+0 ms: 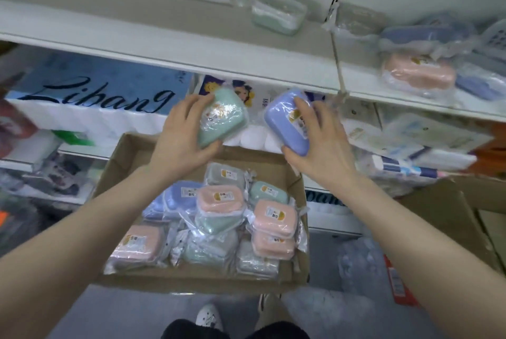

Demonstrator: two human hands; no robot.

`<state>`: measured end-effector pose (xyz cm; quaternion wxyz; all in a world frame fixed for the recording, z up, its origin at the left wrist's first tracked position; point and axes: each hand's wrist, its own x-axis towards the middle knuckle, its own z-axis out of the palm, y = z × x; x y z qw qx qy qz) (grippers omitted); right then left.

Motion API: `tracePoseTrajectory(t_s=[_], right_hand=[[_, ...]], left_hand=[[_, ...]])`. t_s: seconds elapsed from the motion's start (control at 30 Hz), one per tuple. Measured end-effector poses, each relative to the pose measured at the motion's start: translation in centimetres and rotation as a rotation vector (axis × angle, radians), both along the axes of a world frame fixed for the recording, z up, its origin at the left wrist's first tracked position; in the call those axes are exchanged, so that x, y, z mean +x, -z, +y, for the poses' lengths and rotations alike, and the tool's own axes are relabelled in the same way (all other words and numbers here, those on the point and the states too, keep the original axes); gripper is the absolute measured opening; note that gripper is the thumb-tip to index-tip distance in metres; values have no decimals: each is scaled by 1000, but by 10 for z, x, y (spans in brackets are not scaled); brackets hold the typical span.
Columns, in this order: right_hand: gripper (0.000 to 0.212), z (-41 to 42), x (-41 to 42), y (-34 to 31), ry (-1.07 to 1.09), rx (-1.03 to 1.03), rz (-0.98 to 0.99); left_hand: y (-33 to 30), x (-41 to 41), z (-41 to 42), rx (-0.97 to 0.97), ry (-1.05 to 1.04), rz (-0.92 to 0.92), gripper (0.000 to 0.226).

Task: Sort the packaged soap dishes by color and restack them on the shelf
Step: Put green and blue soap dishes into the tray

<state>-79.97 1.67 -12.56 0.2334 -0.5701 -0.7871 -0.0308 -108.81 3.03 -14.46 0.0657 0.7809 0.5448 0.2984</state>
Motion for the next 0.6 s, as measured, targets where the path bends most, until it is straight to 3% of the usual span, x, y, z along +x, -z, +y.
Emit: tracePoseTrajectory(t_s=[0.13,0.27,0.37,0.6], right_hand=[[84,-23,1,61,-25,-185,-120],[80,-15,8,112,3,-476,-117],[73,8,11,140,61,-685,-65],[57,67,16,200,37,-797,-179]], left_hand=[[52,-19,-22,-243,-25,104,81],[89,-20,-16,-461,11,160,87],[106,-8,1,-528,4,202,86],[149,26,58,-592,30,372,71]])
